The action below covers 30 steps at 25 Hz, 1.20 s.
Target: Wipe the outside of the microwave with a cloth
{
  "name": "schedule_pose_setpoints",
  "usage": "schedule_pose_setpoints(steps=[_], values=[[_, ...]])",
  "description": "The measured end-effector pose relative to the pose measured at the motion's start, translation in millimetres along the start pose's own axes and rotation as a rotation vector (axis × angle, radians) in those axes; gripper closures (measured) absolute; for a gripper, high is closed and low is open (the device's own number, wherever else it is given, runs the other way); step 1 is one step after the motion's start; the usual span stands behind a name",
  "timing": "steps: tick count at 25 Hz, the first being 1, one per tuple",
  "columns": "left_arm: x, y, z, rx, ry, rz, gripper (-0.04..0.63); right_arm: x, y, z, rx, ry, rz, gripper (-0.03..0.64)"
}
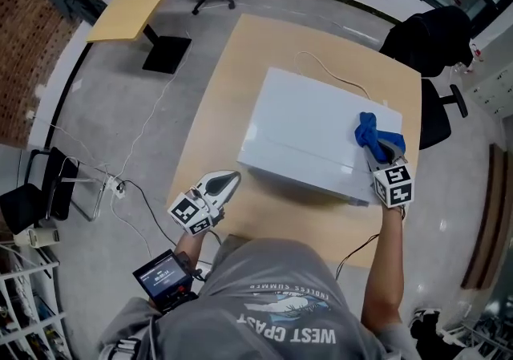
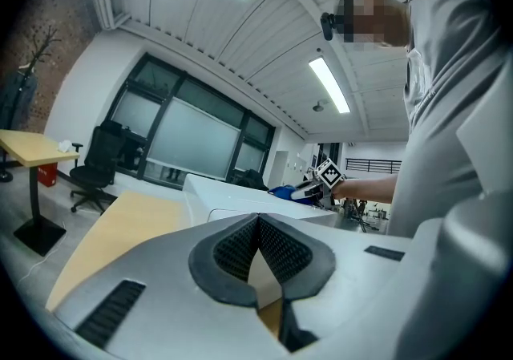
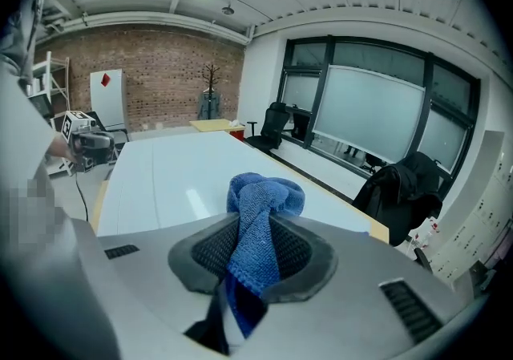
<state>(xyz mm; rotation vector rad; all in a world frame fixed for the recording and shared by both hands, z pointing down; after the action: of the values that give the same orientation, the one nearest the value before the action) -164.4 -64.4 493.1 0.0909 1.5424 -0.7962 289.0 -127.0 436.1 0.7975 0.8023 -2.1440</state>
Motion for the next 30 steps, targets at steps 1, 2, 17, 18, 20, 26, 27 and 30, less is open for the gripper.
schedule_pose_setpoints(steps=[1,2,17,18,20,26,27,30], values=[[-0.1,-2.5,-2.9,0.002,0.002,-0.002,0.572,4.9,-3.6,3.8,0.007,0.000,-0.008,0.518],[-0.3,-4.9,-5.5,0.004,0.004,-0.004,0.572,9.9,-6.8,7.3,0.014,-0.001,-0.016,0.518],[-5.8,-50.5,-44.0,0.046,0.021,-0.047,0.572,91.3,-63.1,73.0,0.166,0.033,-0.103,0.518],[-6.6,-53.9,-45.8,0.044,0.023,-0.044,0.572,95.6,-66.5,76.9,0.173,0.035,-0.107,0.518],[-6.1,-59.8,-45.1,0.043,0.025,-0.042,0.572,102.0,-69.5,83.6,0.187,0.037,-0.114,0.518],[4.4,-75.9,-19.7,0.084,0.027,-0.056,0.572,117.1,-57.6,109.8,0.271,0.046,-0.134,0.518],[6.1,-81.8,-22.3,0.077,0.031,-0.050,0.572,124.7,-64.9,113.6,0.276,0.044,-0.142,0.518],[11.1,-98.5,-43.4,0.045,0.044,-0.032,0.572,151.6,-100.3,123.3,0.286,0.050,-0.163,0.518]])
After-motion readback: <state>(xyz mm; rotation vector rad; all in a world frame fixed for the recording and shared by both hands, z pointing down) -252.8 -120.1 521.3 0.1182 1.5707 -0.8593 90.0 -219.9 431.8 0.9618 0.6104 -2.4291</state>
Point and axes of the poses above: the fingertips, and each gripper's own axes: z forward along the fingers, y to its right, x out of its top, the point moved 9 cm from there along -z, backward along the fingers, and after that the axes turned 9 degrees about -z, right-handed, at the moved point
